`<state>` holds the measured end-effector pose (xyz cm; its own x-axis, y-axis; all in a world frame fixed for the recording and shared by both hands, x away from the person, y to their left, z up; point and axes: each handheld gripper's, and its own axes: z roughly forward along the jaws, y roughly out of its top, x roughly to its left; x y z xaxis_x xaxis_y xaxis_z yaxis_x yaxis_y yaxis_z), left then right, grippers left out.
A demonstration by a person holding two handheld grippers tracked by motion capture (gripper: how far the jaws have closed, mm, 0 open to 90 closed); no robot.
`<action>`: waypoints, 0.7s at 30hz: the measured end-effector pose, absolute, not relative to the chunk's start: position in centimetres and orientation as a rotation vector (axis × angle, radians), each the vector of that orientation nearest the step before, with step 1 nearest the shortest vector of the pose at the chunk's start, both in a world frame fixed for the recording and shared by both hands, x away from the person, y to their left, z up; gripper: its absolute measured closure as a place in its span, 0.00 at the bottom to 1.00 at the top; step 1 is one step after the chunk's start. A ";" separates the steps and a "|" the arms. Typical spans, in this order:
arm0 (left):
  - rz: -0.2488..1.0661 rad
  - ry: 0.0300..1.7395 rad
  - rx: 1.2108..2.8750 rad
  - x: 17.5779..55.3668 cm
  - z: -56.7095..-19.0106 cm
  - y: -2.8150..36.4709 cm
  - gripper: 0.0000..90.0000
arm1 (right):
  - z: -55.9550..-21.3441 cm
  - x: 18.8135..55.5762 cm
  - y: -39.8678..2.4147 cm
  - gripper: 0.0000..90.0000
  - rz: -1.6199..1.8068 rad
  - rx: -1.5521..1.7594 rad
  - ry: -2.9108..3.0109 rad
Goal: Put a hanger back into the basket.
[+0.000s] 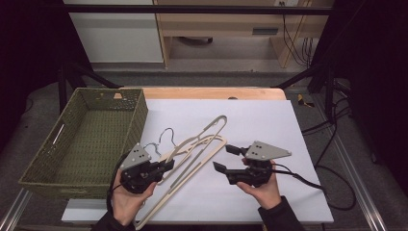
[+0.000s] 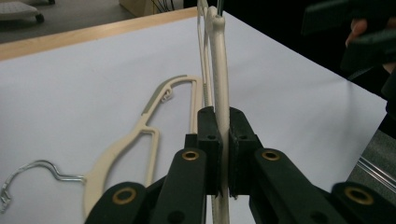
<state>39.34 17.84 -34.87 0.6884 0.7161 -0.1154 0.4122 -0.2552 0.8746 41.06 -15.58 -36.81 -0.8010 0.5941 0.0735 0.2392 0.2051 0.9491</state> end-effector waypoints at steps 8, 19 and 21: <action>0.462 0.834 1.865 40.0 -30.5 20.2 0.95 | -38.7 40.8 -20.2 0.14 1.537 0.943 2.119; 0.560 0.848 1.887 43.2 -27.0 25.8 0.95 | -38.7 41.2 -22.0 0.10 1.486 1.002 2.060; 0.563 0.876 1.882 43.8 -26.8 27.0 0.95 | -38.7 41.2 -22.2 0.10 1.485 1.008 2.060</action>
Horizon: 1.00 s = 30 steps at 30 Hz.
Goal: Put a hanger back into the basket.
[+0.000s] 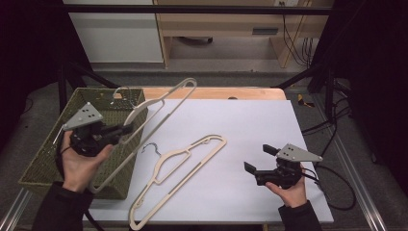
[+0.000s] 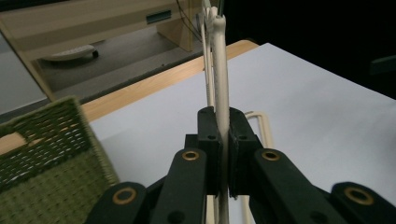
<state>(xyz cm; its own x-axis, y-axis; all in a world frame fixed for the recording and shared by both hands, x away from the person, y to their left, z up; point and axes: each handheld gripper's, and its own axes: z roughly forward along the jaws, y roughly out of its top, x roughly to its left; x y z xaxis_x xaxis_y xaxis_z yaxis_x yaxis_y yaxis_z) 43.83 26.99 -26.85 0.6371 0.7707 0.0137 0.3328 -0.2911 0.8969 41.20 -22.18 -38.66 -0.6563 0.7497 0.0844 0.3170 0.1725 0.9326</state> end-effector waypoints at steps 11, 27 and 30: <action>0.652 1.000 1.885 47.1 -26.7 34.9 0.95 | -38.8 41.4 -22.4 0.09 1.468 1.031 2.063; 0.785 1.028 2.007 48.2 -30.5 41.9 0.95 | -38.7 41.5 -22.5 0.09 1.462 1.038 2.065; 0.786 1.011 2.035 48.2 -31.0 42.0 0.95 | -38.7 41.5 -22.5 0.09 1.459 1.041 2.068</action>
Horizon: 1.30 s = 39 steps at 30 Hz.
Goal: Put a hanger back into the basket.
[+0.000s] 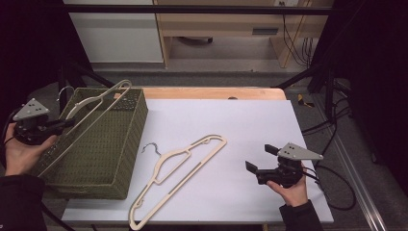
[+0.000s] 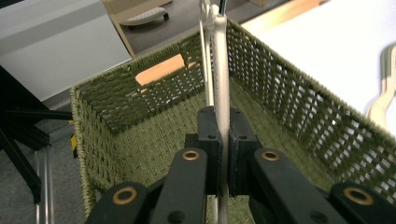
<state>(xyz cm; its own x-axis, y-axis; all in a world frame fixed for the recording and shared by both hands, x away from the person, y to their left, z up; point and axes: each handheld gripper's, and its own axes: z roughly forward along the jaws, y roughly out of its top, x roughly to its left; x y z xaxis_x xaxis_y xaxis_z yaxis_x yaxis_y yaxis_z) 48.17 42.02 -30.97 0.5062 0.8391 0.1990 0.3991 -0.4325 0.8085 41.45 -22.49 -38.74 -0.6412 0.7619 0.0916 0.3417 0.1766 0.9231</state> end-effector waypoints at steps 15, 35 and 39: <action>0.720 0.993 2.108 47.6 -34.4 42.3 0.96 | -39.0 41.6 -22.2 0.09 1.451 1.040 2.087; 0.633 0.952 2.343 48.2 -39.5 38.7 0.90 | -39.1 41.6 -22.0 0.09 1.449 1.030 2.101; 0.587 0.921 2.428 48.2 -40.1 37.7 0.86 | -39.2 41.6 -21.9 0.09 1.453 1.025 2.109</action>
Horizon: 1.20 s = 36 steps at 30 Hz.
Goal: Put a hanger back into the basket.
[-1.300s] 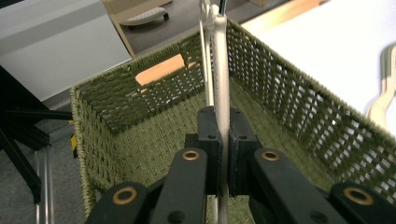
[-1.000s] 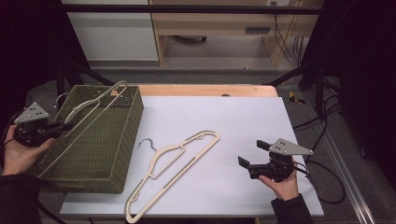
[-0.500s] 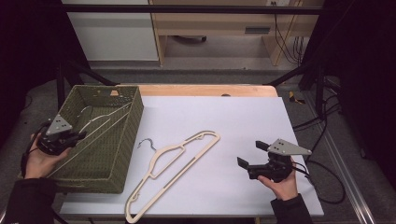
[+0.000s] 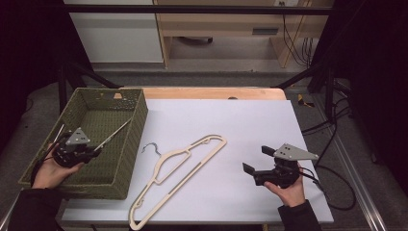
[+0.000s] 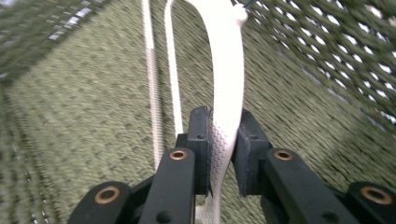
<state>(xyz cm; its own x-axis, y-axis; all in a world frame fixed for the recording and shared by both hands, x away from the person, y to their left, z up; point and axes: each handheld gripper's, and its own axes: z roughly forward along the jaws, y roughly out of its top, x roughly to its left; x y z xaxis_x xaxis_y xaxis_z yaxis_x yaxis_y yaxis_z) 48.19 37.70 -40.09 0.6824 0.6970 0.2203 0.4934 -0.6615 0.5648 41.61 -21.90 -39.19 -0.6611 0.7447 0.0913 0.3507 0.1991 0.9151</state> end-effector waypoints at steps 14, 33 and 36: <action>0.581 0.886 2.540 48.2 -40.9 36.0 0.80 | -39.3 41.6 -21.7 0.09 1.451 1.028 2.112; 0.648 0.914 2.012 43.3 -34.0 34.7 0.22 | -39.0 41.6 -21.5 0.09 1.480 1.016 2.107; 0.611 0.910 1.926 42.0 -33.3 33.9 0.19 | -39.0 41.6 -21.5 0.09 1.490 1.022 2.095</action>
